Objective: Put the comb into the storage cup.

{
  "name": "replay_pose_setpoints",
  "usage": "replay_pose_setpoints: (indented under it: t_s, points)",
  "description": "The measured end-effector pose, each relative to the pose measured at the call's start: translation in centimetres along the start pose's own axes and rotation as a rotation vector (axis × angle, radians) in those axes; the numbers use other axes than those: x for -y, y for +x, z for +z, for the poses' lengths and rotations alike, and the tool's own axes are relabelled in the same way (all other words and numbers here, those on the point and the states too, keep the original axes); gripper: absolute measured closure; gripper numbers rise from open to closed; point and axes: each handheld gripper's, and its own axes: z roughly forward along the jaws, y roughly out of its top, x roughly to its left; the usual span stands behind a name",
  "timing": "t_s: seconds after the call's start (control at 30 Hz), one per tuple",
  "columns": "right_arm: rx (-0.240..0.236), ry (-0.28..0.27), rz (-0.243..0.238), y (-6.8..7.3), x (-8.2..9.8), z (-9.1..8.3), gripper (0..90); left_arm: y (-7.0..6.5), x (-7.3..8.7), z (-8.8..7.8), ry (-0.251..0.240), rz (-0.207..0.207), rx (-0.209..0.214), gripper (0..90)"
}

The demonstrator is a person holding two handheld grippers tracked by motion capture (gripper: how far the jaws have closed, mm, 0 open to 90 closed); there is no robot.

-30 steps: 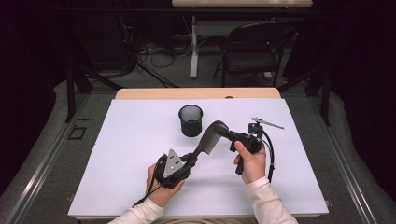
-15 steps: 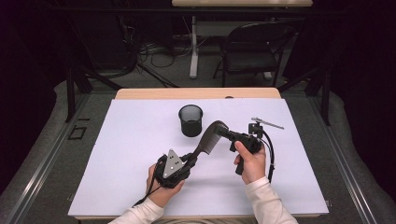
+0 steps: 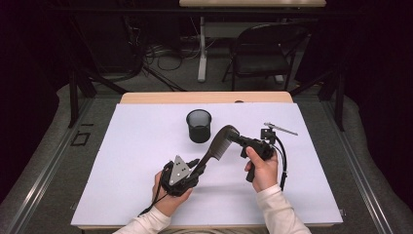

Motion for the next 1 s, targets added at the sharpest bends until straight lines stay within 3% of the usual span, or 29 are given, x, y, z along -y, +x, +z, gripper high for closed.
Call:
replay_pose_setpoints:
  t_s: [0.6, 1.0]
  points:
    - [0.008, -0.075, 0.009, -0.7, -0.7, -1.2, 87.1, 0.8, -0.1, 0.1, -0.010, -0.053, 0.006, 50.8]
    - [0.031, -0.101, -0.005, -1.1, -1.1, -1.7, 87.1, 1.6, -0.4, 0.1, -0.022, -0.106, 0.037, 44.3]
